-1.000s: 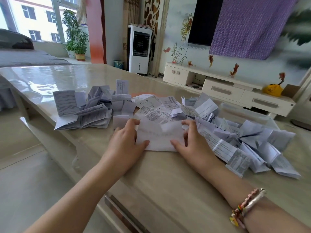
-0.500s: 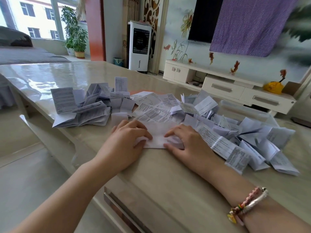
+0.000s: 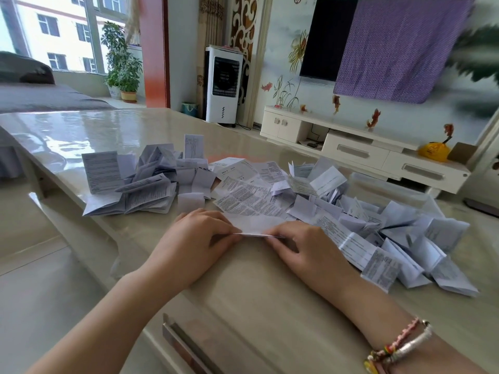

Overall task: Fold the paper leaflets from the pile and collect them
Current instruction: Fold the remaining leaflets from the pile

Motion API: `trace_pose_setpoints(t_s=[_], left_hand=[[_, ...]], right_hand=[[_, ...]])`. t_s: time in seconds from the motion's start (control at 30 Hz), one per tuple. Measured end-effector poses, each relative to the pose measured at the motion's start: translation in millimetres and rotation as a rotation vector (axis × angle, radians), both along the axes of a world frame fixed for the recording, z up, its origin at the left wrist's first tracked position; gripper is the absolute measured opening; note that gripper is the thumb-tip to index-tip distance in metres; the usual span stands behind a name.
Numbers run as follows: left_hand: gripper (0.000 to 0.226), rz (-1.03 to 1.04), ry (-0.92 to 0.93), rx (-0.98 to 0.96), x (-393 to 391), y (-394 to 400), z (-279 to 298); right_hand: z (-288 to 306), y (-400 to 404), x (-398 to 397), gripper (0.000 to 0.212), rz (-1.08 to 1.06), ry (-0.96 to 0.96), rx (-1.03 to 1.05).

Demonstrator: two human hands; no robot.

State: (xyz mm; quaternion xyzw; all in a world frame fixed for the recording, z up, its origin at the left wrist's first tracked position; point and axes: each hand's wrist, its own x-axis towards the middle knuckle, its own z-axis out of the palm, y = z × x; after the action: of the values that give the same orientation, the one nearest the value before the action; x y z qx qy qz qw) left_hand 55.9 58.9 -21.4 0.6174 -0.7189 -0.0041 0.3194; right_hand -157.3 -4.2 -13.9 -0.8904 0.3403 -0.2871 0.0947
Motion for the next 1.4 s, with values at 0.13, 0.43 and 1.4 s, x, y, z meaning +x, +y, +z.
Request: trace_pose_setpoints(t_s=[0.13,0.43,1.4], left_hand=[[0.027,0.063,0.242,0.018,-0.6,2.8,4.8],[0.041,0.16,0.211,0.05,-3.1,-1.4,-0.1],[0.027,-0.038,0.115,-0.071,-11.5,-2.3,-5.4]], right_hand=[[6.2,3.1,-0.3,0.022,-0.014,-0.223,0.246],[4.9,-4.4,6.1,0.014,-0.17,-0.192,0.225],[5.8,10.3,6.4,0.023,-0.031,0.255,-0.302]])
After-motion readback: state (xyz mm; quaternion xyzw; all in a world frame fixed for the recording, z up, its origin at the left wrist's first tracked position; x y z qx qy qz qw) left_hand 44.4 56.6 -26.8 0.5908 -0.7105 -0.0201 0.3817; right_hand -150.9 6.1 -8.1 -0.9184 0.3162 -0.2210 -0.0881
